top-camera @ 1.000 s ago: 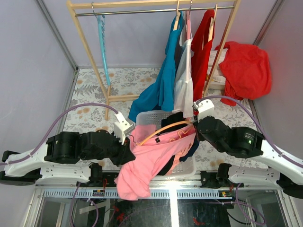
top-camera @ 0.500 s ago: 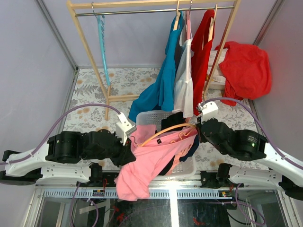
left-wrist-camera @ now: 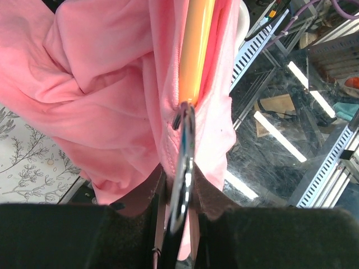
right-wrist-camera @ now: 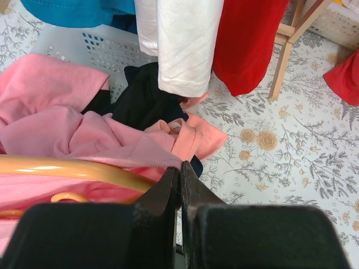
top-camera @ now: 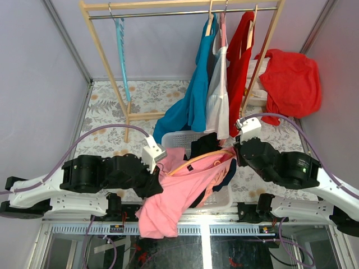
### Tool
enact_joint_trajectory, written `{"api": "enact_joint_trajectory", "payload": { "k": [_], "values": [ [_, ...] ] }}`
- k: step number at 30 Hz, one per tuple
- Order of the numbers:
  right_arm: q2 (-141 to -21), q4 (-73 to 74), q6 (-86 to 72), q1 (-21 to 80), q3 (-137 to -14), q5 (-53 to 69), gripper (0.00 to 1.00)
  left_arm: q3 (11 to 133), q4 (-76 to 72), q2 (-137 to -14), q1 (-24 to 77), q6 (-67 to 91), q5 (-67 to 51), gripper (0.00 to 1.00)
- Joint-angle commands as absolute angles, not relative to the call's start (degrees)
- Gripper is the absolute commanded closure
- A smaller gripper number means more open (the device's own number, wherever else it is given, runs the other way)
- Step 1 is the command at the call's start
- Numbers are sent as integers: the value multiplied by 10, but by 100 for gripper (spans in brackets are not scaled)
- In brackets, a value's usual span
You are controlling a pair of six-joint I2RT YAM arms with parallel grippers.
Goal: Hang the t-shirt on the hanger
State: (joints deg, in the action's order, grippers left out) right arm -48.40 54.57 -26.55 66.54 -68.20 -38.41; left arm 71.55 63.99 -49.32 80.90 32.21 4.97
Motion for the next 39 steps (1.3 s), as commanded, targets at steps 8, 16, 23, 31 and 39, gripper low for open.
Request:
{"api": "enact_joint_trajectory", "payload": {
  "k": [8,16,23,31,39],
  "values": [
    [-482,563,-223,660,-754,-386,100,752,700,-525,809,319,81,99],
    [-558,520,-162,659,-911,-280,100,911,748,-587,809,305,152,99],
    [-602,461,-107,660,-1049,-147,100,1069,759,-644,809,259,193,99],
    [-649,409,-83,660,-1195,-11,100,1193,700,-678,809,201,189,99],
    [-705,394,-93,660,-1248,39,100,1234,665,-708,809,172,167,99]
  ]
}}
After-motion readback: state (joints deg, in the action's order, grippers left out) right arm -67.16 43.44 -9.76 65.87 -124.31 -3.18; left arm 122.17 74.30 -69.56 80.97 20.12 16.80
